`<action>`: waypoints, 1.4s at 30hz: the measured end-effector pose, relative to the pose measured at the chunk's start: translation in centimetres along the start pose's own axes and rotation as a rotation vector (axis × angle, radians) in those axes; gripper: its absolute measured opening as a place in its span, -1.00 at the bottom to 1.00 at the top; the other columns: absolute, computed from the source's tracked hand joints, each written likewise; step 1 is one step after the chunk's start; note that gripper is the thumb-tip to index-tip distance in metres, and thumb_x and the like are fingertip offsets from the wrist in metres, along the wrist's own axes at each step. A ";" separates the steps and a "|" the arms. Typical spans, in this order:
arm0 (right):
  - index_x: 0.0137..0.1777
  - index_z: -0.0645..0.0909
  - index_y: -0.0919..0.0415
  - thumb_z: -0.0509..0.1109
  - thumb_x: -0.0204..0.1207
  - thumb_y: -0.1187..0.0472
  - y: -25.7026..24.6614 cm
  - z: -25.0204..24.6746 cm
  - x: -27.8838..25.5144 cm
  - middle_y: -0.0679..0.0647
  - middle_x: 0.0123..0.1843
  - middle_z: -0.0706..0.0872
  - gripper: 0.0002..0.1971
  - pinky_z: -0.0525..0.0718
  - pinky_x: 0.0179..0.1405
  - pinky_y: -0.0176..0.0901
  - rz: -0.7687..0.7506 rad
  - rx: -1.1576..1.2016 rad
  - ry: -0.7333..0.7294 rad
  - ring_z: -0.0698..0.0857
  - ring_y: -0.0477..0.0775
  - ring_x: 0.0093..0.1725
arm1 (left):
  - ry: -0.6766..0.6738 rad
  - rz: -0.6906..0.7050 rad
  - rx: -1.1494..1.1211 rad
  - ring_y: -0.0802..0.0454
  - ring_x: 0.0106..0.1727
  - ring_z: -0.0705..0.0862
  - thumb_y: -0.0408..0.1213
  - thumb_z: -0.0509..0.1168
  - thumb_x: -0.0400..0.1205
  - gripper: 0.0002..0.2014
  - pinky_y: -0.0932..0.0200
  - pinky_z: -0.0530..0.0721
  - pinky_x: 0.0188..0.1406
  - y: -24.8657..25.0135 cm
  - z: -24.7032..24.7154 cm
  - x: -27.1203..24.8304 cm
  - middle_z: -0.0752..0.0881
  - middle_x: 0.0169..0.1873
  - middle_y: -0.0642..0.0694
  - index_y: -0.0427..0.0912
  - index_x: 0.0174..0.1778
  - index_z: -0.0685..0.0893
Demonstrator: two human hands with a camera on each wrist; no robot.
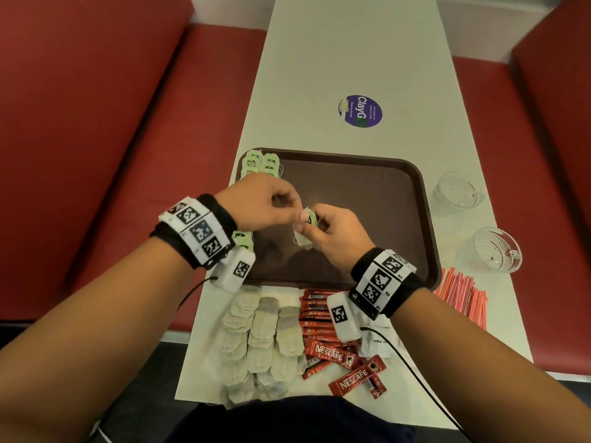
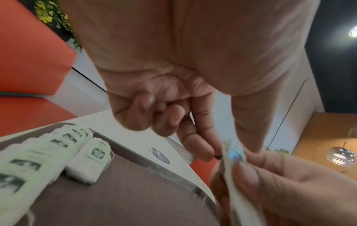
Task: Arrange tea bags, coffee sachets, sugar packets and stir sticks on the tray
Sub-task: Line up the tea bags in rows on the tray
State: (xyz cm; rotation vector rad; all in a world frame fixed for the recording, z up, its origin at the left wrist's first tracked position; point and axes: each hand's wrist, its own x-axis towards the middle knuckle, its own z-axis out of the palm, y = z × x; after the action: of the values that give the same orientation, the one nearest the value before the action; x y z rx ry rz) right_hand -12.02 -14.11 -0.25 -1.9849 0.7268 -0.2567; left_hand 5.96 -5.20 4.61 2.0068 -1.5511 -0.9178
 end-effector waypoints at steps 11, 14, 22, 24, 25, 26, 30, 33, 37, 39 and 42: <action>-0.17 0.69 0.14 0.58 0.50 0.04 0.0 1.0 0.4 0.10 -0.32 0.74 -0.80 0.70 -0.24 0.14 -0.012 -0.045 -0.041 0.68 0.14 -0.31 | 0.194 0.059 -0.137 0.21 -0.33 0.54 -0.21 0.46 0.62 -0.98 0.30 0.53 -0.24 -1.6 2.5 -2.5 0.64 -0.37 0.13 -0.05 -0.08 0.78; 0.14 0.67 0.02 0.62 0.44 -0.04 0.3 0.9 0.3 -0.12 -0.15 0.75 -0.66 0.68 -0.12 -0.13 0.074 -0.134 -0.210 0.66 -0.14 -0.26 | 0.297 -0.023 -0.088 0.08 -0.19 0.69 -0.18 0.40 0.67 -0.94 0.16 0.65 -0.11 -2.6 1.6 -1.1 0.77 -0.20 0.07 -0.03 0.01 0.74; 0.18 0.77 0.04 0.60 0.47 -0.01 1.0 0.6 -1.4 -0.09 0.06 0.79 -0.69 0.69 0.05 -0.13 0.184 -0.544 -0.633 0.73 -0.01 0.05 | 0.251 -0.381 0.195 -0.05 0.12 0.72 -0.09 0.38 0.67 -0.79 0.05 0.68 0.19 -7.1 -0.2 4.6 0.79 0.08 -0.05 -0.01 0.19 0.73; 0.14 0.80 0.02 0.58 0.50 0.04 1.2 0.7 -1.5 -0.09 0.04 0.80 -0.77 0.69 0.08 -0.11 0.186 -0.560 -0.608 0.72 0.00 0.06 | 0.232 -0.417 0.229 -0.09 0.18 0.70 -0.06 0.41 0.64 -0.78 -0.01 0.68 0.23 -7.5 0.0 5.6 0.77 0.16 -0.07 0.01 0.16 0.75; 0.12 0.81 0.00 0.57 0.51 0.06 1.2 0.7 -1.5 -0.10 0.02 0.79 -0.80 0.68 0.09 -0.11 0.190 -0.566 -0.595 0.72 0.00 0.06 | 0.238 -0.432 0.233 -0.09 0.18 0.70 -0.05 0.42 0.63 -0.79 -0.02 0.69 0.24 -7.5 0.1 6.0 0.77 0.16 -0.07 0.02 0.14 0.77; 0.11 0.81 -0.01 0.56 0.52 0.06 1.3 0.7 -1.5 -0.11 0.00 0.78 -0.82 0.67 0.09 -0.13 0.198 -0.571 -0.588 0.71 -0.01 0.05 | 0.247 -0.449 0.231 -0.08 0.17 0.71 -0.06 0.43 0.62 -0.80 -0.02 0.70 0.24 -7.5 0.1 6.4 0.77 0.16 -0.06 0.02 0.12 0.78; 0.12 0.80 -0.05 0.53 0.54 0.06 1.4 0.8 -1.5 -0.10 0.05 0.78 -0.82 0.67 0.12 -0.10 0.189 -0.598 -0.595 0.69 0.01 0.07 | 0.264 -0.521 0.255 -0.09 0.18 0.70 -0.11 0.46 0.60 -0.82 0.03 0.70 0.17 -7.8 0.4 7.4 0.75 0.19 -0.05 0.04 0.10 0.79; 0.14 0.79 -0.05 0.52 0.55 0.06 1.5 0.7 -1.6 -0.09 0.06 0.78 -0.82 0.68 0.13 -0.10 0.178 -0.592 -0.590 0.70 0.00 0.08 | 0.311 -0.560 0.284 -0.15 0.13 0.71 -0.11 0.49 0.55 -0.78 0.09 0.64 -0.01 -7.5 0.2 7.8 0.73 0.17 -0.11 0.04 0.10 0.71; 0.15 0.79 -0.03 0.52 0.56 0.06 1.5 0.6 -1.6 -0.08 0.06 0.79 -0.81 0.69 0.15 -0.08 0.182 -0.582 -0.592 0.70 -0.01 0.08 | 0.324 -0.540 0.327 -0.25 0.13 0.69 -0.02 0.39 0.56 -0.66 0.00 0.66 0.02 -6.8 0.5 8.9 0.72 0.16 -0.19 -0.12 0.17 0.67; 0.13 0.79 -0.05 0.53 0.55 0.06 1.5 0.7 -1.6 -0.09 0.06 0.79 -0.82 0.71 0.18 -0.04 0.202 -0.566 -0.589 0.71 0.00 0.08 | 0.253 -0.523 0.405 -0.23 0.06 0.68 0.10 0.38 0.54 -0.58 0.03 0.63 -0.09 -6.4 1.0 9.6 0.73 0.10 -0.19 -0.19 0.08 0.66; 0.12 0.79 -0.07 0.54 0.54 0.05 1.6 0.7 -1.6 -0.09 0.06 0.79 -0.83 0.72 0.20 -0.02 0.226 -0.553 -0.587 0.72 0.00 0.09 | 0.160 -0.517 0.503 -0.22 0.00 0.65 0.12 0.36 0.58 -0.58 0.06 0.53 -0.17 -6.0 1.7 10.4 0.69 0.04 -0.21 -0.22 0.01 0.61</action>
State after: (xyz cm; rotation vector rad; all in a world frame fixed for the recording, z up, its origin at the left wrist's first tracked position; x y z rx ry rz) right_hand -13.59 -13.22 -1.77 -2.2919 0.6625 0.7079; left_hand 10.29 -13.51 -3.14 2.8466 -1.2796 -0.5400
